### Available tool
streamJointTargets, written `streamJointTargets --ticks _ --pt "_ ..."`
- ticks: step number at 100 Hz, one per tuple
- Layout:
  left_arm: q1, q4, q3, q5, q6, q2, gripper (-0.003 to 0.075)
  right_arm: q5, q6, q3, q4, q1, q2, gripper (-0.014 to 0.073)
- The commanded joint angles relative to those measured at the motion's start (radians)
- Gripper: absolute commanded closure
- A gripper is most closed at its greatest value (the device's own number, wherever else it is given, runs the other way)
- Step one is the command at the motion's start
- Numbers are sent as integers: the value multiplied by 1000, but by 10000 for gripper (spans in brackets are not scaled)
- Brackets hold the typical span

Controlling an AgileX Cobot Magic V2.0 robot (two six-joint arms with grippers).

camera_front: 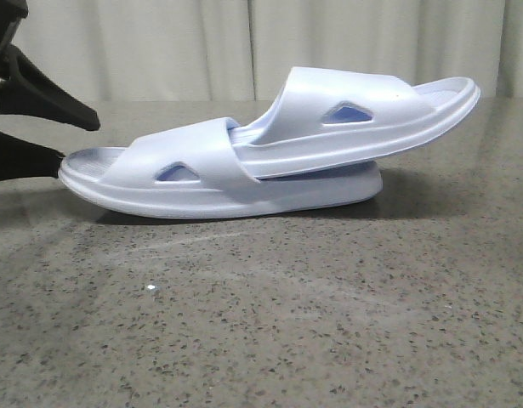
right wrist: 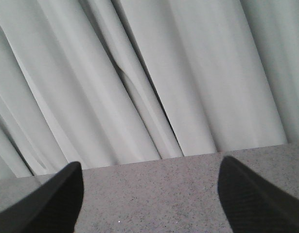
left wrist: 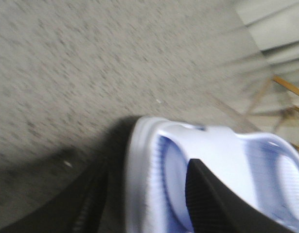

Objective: Insert blue slippers together front up

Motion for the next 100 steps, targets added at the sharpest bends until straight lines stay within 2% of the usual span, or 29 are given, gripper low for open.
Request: streamJointTargets --ticks 1,10,21,41,60,76,88,100 --pt "2 -72 -28 -35 79 -24 399 -63 -4 -34 -13 1 -8 92" --pt "3 -135 -28 -88 189 -24 399 -63 -4 -34 -15 1 -8 92" --pt "33 -135 -63 -98 314 -24 399 -63 -4 -34 -46 1 -8 92" --pt "101 -135 -160 -89 400 -76 399 -46 -4 -34 -174 1 -2 92" --pt "110 -135 -206 -94 596 -219 400 42 -4 -34 -314 -50 -2 92" --pt "110 -121 -204 -231 644 -386 400 87 -4 -32 -403 -168 -4 92" --pt "110 -59 -176 -306 646 -513 400 8 -4 16 -433 -234 -34 92" --pt "110 -42 -111 -341 646 -640 400 -71 -4 96 -433 -243 -93 92"
